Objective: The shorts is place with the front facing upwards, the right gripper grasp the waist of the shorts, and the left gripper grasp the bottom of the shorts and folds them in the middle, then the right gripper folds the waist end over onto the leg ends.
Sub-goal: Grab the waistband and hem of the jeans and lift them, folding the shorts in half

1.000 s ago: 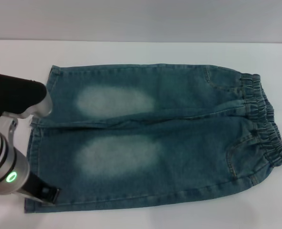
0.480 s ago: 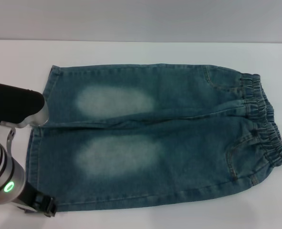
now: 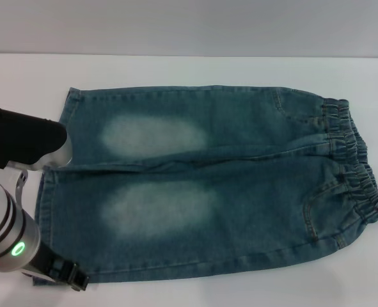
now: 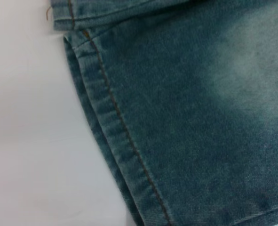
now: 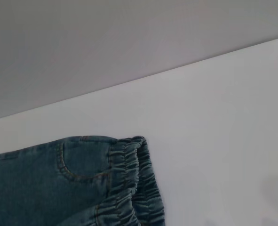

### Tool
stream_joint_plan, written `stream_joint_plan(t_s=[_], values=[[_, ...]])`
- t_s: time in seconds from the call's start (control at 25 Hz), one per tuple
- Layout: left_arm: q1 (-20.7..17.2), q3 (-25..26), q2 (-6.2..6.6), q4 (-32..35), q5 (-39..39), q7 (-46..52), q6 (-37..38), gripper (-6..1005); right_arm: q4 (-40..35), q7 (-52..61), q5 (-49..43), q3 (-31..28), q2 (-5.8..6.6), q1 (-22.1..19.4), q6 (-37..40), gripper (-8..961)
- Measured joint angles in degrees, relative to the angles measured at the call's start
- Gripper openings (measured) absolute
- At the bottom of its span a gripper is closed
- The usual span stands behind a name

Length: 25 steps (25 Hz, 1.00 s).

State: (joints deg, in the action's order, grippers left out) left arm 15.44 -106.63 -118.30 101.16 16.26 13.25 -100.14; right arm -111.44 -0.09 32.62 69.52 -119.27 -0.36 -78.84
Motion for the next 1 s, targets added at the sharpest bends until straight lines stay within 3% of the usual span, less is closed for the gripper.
stream_joint_plan(t_s=[0.04, 0.12, 1.0], values=[[0.1, 0.0, 0.00, -0.1, 0.0, 0.0, 0.2, 691, 0.0, 0.0, 0.0, 0.0, 0.00, 0.0, 0.0, 712], [0.2, -0.1, 0.00, -0.6, 0.0, 0.0, 0.3, 840, 0.1, 0.0, 0.0, 0.0, 0.00, 0.0, -0.1, 711], [2.0, -0.4, 0.00, -3.8, -0.4, 0.0, 1.5, 840, -0.1, -0.1, 0.1, 0.3, 0.00, 0.0, -0.5, 701]])
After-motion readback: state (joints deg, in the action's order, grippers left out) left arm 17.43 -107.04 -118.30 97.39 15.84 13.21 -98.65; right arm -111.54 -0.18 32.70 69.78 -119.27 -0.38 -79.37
